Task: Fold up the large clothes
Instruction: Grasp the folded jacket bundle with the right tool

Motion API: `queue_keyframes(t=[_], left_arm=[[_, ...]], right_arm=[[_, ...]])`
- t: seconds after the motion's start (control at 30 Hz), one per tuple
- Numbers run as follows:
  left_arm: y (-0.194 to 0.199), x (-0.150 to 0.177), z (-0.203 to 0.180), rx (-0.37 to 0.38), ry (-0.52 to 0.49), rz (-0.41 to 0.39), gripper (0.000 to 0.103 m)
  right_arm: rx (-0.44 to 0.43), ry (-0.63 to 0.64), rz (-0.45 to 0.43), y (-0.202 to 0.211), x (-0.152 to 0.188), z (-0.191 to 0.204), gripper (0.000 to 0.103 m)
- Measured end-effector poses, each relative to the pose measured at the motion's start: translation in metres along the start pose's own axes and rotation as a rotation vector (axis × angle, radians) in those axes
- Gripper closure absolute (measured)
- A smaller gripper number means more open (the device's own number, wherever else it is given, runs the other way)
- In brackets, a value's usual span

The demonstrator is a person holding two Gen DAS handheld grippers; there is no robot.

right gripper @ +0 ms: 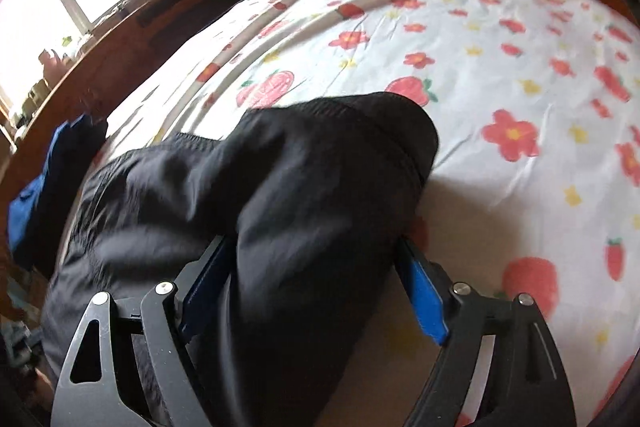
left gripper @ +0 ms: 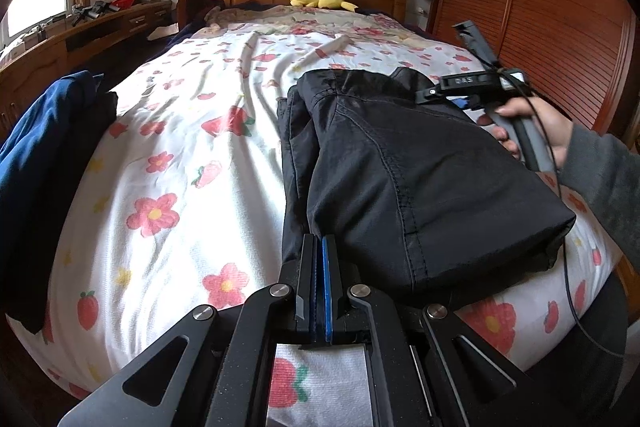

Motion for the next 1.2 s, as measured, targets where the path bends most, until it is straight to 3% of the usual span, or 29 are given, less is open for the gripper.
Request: queue_keyframes(t=[0.4, 0.47, 0.53, 0.63, 1.2], left_arm=[[0.031, 0.003, 0.001, -0.040, -0.011, 0.025, 0.095], [0.038, 0.008, 0.002, -0.027, 0.001, 0.037, 0.088], [0.042, 0.014, 0.004, -0.021, 0.016, 0.045, 0.065], [0.040, 0.018, 0.008, -0.009, 0.055, 0.066, 0.053], [0.004, 0.029, -0.002, 0.036, 0.093, 0.107, 0.051]], right_arm=[[0.034, 0.022, 0.022, -0.015, 0.005, -0.002, 0.019], [0.039, 0.027, 0.021, -0.015, 0.006, -0.002, 0.019], [0.041, 0.027, 0.021, -0.015, 0.007, -0.002, 0.019], [0.043, 0.028, 0.022, -0.016, 0.006, -0.002, 0.018], [0.033, 0.000, 0.044, -0.018, 0.010, -0.006, 0.018]])
Point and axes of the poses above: each gripper's, at about its wrist camera, not at the fingertips, and y roughly against the way its jaws point, z to its left, x to its underside, the point moved 9 cm from there along -y, roughly the way its jaws point, and after that the axes turned 13 degrees about -z, right-handed, at the moved point
